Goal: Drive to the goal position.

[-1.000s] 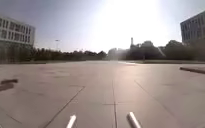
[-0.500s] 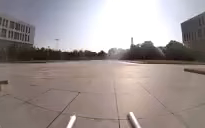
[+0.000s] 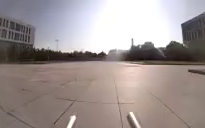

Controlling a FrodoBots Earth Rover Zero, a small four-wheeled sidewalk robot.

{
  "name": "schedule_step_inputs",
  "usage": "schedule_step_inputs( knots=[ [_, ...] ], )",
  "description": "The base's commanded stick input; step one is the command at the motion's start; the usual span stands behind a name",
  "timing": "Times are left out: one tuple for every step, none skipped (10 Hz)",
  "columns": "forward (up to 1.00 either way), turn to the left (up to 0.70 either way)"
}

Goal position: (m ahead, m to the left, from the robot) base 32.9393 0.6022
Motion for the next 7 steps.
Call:
schedule_step_inputs(
  knots=[
    [0.70,0.00],
    [0.70,0.00],
    [0.70,0.00],
    [0.70,0.00],
    [0.70,0.00],
    [0.70,0.00],
    [0.70,0.00]
  ],
)
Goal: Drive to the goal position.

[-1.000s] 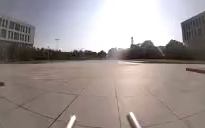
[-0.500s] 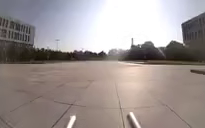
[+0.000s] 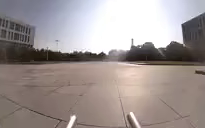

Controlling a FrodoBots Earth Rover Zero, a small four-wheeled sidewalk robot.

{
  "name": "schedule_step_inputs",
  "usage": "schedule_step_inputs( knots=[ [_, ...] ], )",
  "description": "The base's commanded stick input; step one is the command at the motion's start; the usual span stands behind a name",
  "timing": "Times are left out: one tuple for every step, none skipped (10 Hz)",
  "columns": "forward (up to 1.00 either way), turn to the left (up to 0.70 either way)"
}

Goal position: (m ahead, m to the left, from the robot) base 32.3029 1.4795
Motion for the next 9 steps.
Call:
schedule_step_inputs(
  knots=[
    [0.70,0.00],
    [0.70,0.00],
    [0.70,0.00],
    [0.70,0.00],
    [0.70,0.00],
    [0.70,0.00],
    [0.70,0.00],
    [0.70,0.00],
    [0.70,0.00]
  ],
)
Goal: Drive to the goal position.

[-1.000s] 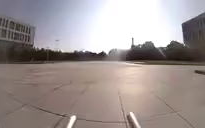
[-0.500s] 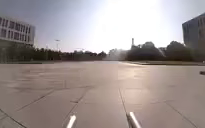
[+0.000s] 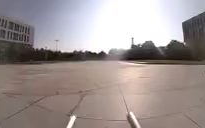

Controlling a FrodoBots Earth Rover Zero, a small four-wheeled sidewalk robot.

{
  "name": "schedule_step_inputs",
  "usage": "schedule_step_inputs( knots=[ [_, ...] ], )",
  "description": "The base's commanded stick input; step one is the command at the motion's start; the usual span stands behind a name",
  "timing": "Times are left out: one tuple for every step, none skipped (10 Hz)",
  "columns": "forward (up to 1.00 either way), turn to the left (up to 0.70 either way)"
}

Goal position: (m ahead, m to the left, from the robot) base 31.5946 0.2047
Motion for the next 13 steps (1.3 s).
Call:
schedule_step_inputs(
  knots=[
    [0.70,0.00],
    [0.70,0.00],
    [0.70,0.00],
    [0.70,0.00],
    [0.70,0.00],
    [0.70,0.00],
    [0.70,0.00],
    [0.70,0.00],
    [0.70,0.00],
    [0.70,0.00],
    [0.70,0.00],
    [0.70,0.00],
    [0.70,0.00]
  ],
)
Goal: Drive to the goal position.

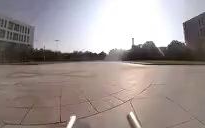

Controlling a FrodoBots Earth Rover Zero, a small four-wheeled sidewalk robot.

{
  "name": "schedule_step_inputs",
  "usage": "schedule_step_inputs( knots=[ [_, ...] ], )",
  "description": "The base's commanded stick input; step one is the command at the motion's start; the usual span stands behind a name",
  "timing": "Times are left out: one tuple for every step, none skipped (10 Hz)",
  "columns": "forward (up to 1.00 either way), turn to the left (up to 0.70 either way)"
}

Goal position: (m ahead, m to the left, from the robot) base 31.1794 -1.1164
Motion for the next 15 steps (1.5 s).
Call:
schedule_step_inputs(
  knots=[
    [0.70,0.00],
    [0.70,0.00],
    [0.70,0.00],
    [0.70,0.00],
    [0.70,0.00],
    [0.70,0.00],
    [0.70,0.00],
    [0.70,0.00],
    [0.70,0.00],
    [0.70,0.00],
    [0.70,0.00],
    [0.70,0.00],
    [0.70,0.00],
    [0.70,0.00],
    [0.70,0.00]
  ],
)
